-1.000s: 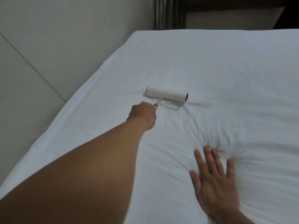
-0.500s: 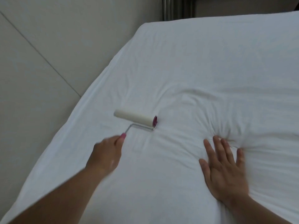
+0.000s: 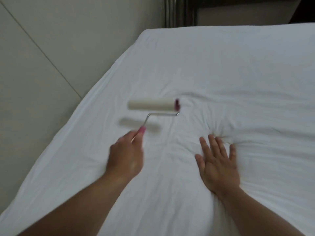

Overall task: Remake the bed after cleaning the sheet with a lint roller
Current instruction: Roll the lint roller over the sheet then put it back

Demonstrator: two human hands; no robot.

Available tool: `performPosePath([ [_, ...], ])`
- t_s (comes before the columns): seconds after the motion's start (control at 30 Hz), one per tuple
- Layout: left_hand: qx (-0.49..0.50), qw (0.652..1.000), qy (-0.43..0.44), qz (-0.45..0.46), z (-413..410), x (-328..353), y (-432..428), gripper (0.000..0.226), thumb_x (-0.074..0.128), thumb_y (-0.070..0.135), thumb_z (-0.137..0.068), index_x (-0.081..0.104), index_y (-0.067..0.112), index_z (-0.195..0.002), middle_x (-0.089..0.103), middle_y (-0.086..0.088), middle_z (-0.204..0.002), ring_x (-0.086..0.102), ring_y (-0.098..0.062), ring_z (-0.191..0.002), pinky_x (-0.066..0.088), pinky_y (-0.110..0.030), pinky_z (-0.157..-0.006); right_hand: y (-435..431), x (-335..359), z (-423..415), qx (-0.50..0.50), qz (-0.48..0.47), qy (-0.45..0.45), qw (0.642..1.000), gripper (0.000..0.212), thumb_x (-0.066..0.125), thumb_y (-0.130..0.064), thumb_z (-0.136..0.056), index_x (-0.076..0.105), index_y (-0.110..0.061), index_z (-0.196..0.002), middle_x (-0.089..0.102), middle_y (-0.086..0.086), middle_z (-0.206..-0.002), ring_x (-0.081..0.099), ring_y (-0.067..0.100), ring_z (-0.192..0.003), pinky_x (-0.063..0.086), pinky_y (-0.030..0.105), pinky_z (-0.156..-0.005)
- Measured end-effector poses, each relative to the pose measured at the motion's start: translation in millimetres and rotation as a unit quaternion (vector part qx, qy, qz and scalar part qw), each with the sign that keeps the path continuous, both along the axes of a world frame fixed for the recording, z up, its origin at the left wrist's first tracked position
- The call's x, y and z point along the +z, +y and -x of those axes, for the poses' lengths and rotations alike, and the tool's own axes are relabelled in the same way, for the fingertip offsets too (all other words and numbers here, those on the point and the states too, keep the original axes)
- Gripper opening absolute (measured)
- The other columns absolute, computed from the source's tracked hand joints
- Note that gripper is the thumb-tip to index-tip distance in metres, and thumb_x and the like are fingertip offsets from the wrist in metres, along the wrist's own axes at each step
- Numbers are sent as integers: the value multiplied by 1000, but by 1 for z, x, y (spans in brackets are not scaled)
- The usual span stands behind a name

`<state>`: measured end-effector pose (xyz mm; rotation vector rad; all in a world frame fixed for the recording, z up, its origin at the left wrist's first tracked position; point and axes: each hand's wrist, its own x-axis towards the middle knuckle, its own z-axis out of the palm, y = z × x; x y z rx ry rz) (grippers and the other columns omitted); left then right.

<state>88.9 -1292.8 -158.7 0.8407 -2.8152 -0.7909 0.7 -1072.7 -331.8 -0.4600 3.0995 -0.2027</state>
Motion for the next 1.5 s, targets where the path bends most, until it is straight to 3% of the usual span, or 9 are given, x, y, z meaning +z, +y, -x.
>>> performPosePath([
  [0.2, -138, 974, -163, 73, 160, -42, 67, 45, 32, 17, -102, 42, 10, -146, 53, -12, -137, 56, -33, -121, 43, -34, -83, 5, -21, 3, 8, 45, 35, 998, 63, 17, -57, -100, 21, -31, -157, 20, 1, -165, 16, 21, -152, 9, 55, -121],
  [0.3, -181, 950, -225, 119, 165, -63, 78, 54, 31, 14, -102, 24, 13, -156, 45, -13, -146, 49, -31, -131, 45, -37, -96, 5, -29, 6, 13, 59, 41, 997, 62, 20, -56, -100, 21, -31, -157, 20, 0, -165, 15, 21, -152, 8, 55, -121],
  [0.4, -149, 962, -216, 70, 140, -69, 72, 44, 28, 18, -105, 42, 11, -146, 57, -15, -134, 57, -34, -121, 49, -39, -96, 6, -30, 9, 13, 84, 33, 996, 62, 21, -57, -99, 21, -34, -156, 18, -1, -165, 14, 19, -153, 6, 54, -121],
  [0.6, -72, 977, -167, -107, 14, -66, 50, 42, 33, 47, -104, 59, 18, -88, 64, -9, -70, 56, -27, -48, 39, -22, -44, 8, -15, 9, 29, 128, 2, 991, 56, 24, -51, -96, 42, -31, -145, 26, -2, -163, 17, 17, -151, 5, 55, -121],
  [0.77, -41, 974, -166, -152, -87, -66, 44, 31, 37, 46, -103, 64, 31, -101, 62, -5, -67, 56, -25, -54, 40, -23, -41, 28, 23, -14, -18, 360, 4, 933, 41, 47, -35, -87, 73, -17, -112, 67, 4, -128, 58, 20, -123, 35, 45, -113],
  [0.9, -24, 972, -163, -169, -138, -63, 53, 29, 37, 42, -104, 64, 30, -101, 58, -3, -64, 52, -25, -53, 37, -21, -37, 54, 56, -71, -95, 416, 8, 904, 32, 53, -19, -88, 71, -17, -115, 68, -2, -121, 56, -1, -98, 46, 30, -102],
  [1.07, 15, 967, -165, -196, -246, -53, 65, 27, 41, 52, -101, 64, 38, -99, 52, 5, -52, 46, -27, -51, 37, -35, -50, 80, 68, -150, -97, 367, 16, 925, 40, 47, -15, -83, 69, -17, -116, 66, -2, -124, 58, 9, -108, 36, 17, -97],
  [1.33, 86, 956, -179, -216, -421, -49, 86, 23, 53, 41, -98, 60, 63, -104, 52, -3, -51, 46, -38, -54, 39, -39, -59, 160, 48, -227, -7, 100, 19, 995, 54, 40, -41, -88, 58, -12, -130, 54, 15, -139, 49, 36, -127, 36, 48, -109],
  [1.5, 70, 958, -213, -176, -501, -42, 101, 26, 48, 35, -100, 63, 46, -119, 54, 4, -57, 48, -21, -55, 42, -34, -63, 177, 40, -267, 19, 39, -39, 998, 66, 31, -52, -96, 29, -19, -153, 27, 12, -161, 24, 30, -148, 18, 54, -118],
])
